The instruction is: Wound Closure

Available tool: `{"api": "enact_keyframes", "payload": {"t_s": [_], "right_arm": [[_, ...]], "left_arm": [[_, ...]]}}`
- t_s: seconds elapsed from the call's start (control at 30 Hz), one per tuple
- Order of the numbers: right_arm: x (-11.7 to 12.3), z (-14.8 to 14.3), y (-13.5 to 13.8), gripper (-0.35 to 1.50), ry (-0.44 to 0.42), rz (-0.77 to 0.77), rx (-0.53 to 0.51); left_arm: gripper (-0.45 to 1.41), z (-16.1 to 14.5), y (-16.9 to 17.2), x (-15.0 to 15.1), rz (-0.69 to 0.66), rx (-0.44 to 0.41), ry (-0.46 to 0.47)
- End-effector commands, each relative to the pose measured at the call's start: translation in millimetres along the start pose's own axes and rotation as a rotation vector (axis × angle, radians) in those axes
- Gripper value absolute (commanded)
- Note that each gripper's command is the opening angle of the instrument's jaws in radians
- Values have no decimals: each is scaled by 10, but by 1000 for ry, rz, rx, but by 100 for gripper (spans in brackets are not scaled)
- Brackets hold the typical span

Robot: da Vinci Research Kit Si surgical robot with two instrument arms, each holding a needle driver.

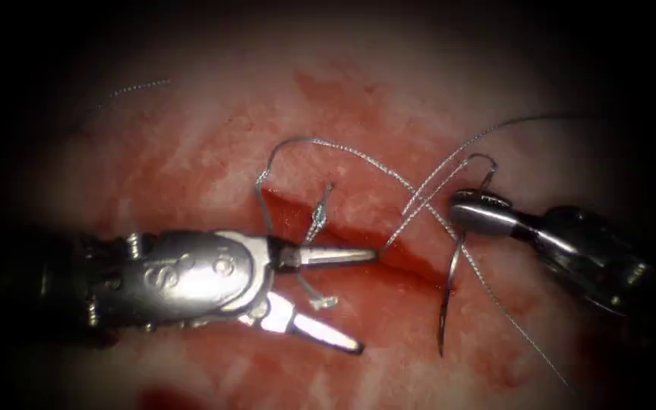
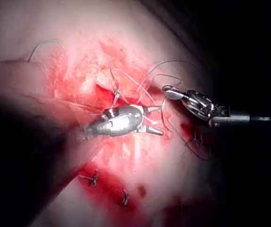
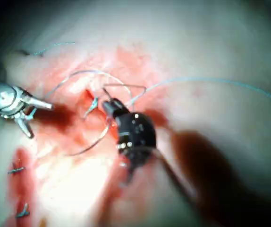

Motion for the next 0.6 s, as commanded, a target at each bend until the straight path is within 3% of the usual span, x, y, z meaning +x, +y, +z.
{"api": "enact_keyframes", "payload": {"t_s": [0.03,0.13,0.2,0.27,0.33,0.37,0.57,0.6], "right_arm": [[-4,1,-3,-35,4,-14,2],[-3,2,-9,-35,8,-21,16],[-1,5,-16,-35,5,-36,23],[-1,6,-20,-35,4,-46,24],[0,7,-24,-35,4,-62,27],[0,8,-27,-35,3,-66,29],[0,8,-29,-35,5,-78,27],[0,8,-29,-35,5,-78,27]], "left_arm": [[47,9,1,-13,-15,-13,-80],[37,15,-2,-23,-71,13,-258],[37,22,-7,-37,-94,75,-426],[38,26,-14,-48,-96,110,-498],[34,29,-22,-55,-115,135,-519],[22,33,-32,-61,-153,158,-517],[2,44,-46,-72,-199,165,-551],[-5,48,-47,-77,-213,155,-595]]}}
